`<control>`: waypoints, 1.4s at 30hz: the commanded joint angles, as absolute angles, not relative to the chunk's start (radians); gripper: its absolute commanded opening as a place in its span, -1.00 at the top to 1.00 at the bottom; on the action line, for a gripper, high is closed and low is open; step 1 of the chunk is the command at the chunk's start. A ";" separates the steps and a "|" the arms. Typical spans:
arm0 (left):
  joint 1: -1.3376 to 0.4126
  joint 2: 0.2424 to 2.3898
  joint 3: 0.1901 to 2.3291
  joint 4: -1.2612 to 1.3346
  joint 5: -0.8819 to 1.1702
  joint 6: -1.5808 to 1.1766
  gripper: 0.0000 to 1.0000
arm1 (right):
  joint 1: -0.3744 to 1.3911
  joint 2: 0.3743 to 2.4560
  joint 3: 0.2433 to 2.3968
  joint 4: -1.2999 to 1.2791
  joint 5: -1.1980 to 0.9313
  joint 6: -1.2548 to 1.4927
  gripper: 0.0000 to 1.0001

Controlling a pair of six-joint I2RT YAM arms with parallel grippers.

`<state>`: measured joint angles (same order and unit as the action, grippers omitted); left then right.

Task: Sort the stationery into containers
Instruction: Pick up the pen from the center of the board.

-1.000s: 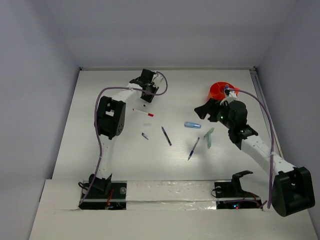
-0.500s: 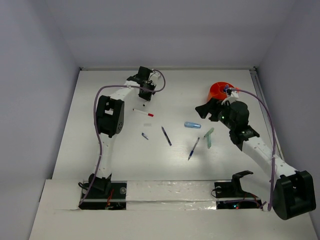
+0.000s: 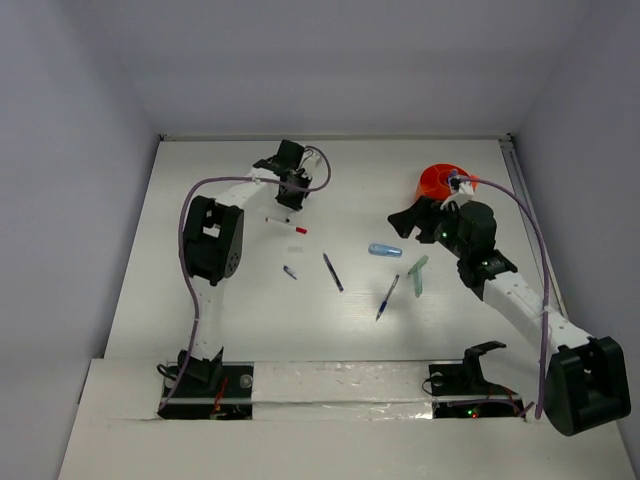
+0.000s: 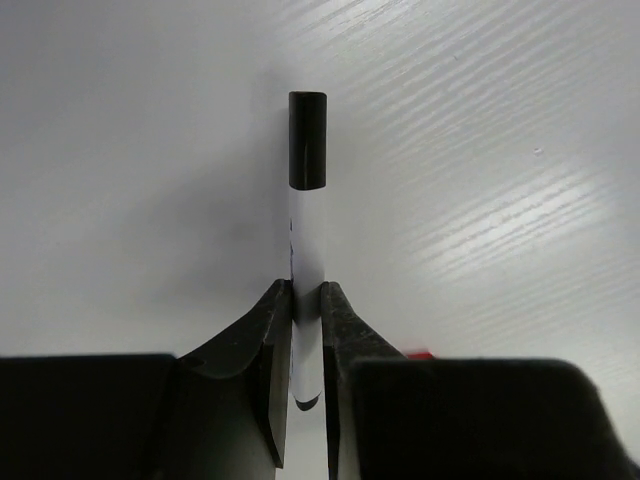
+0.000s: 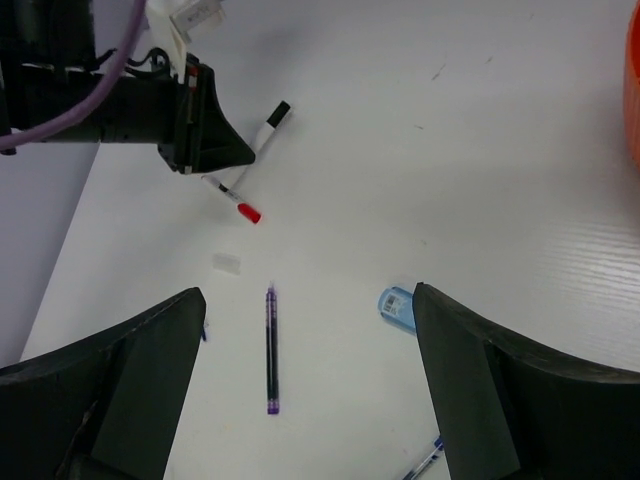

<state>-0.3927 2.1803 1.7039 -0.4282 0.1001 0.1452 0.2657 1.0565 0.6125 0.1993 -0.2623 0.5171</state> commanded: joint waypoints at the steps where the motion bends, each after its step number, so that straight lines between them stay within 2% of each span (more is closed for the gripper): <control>1: -0.393 2.034 1.687 -0.402 0.117 0.086 1.00 | 0.268 1.089 0.647 0.273 -0.334 0.515 -0.82; 8: -0.440 1.928 1.654 -0.324 0.153 0.045 1.00 | 0.268 1.138 0.641 0.331 -0.402 0.541 -0.99; 15: -0.557 1.859 1.597 -0.258 0.248 0.005 1.00 | 0.268 1.114 0.607 0.403 -0.423 0.575 -0.99; 26: -0.646 1.737 1.313 0.121 0.488 -0.190 1.00 | 0.268 1.097 0.581 0.407 -0.344 0.589 -0.99; 37: -0.712 1.721 1.241 0.339 0.610 -0.285 1.00 | 0.268 1.158 0.594 0.423 -0.390 0.600 -0.96; 42: -0.742 1.729 1.253 0.348 0.650 -0.291 1.00 | 0.268 1.148 0.583 0.433 -0.377 0.601 -0.84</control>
<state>-0.7258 1.7805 1.2514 0.2619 0.5781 -0.2718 0.2626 1.1614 0.5884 0.3687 -0.3782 0.5995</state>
